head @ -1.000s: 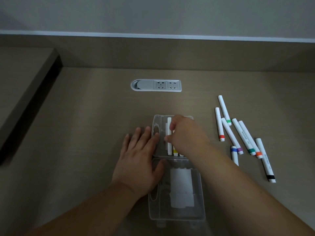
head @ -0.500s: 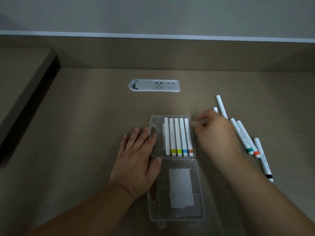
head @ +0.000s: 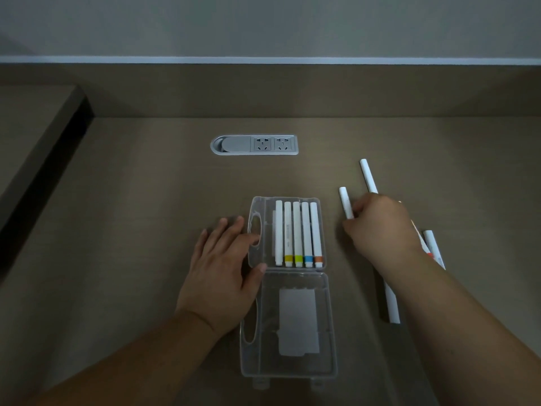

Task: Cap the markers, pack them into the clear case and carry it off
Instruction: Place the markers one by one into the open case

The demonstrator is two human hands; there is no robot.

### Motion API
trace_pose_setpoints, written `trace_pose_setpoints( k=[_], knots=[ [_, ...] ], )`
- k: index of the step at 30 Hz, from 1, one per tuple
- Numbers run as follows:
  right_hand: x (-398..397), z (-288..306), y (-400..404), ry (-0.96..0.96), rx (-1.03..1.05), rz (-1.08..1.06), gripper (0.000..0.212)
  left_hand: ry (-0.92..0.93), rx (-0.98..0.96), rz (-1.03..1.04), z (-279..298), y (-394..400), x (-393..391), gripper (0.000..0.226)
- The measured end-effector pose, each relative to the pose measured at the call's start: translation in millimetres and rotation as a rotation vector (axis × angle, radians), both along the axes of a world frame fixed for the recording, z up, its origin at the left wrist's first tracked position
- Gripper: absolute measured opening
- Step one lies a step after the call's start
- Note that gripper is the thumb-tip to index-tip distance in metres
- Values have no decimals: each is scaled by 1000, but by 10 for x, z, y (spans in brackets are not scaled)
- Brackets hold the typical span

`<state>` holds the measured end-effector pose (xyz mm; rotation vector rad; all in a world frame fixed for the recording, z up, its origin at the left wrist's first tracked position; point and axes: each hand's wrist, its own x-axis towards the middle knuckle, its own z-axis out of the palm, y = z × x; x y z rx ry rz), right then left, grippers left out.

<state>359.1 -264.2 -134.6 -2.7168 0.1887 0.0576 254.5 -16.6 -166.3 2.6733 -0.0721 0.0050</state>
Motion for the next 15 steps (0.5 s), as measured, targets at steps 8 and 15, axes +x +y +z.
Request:
trace_pose_setpoints(
  k=[8, 15],
  knots=[
    [-164, 321, 116, 532, 1147, -275, 13, -33, -37, 11, -55, 20, 2, 51],
    [-192, 364, 207, 747, 1544, -196, 12, -27, -12, 10, -55, 12, 7, 51]
  ],
)
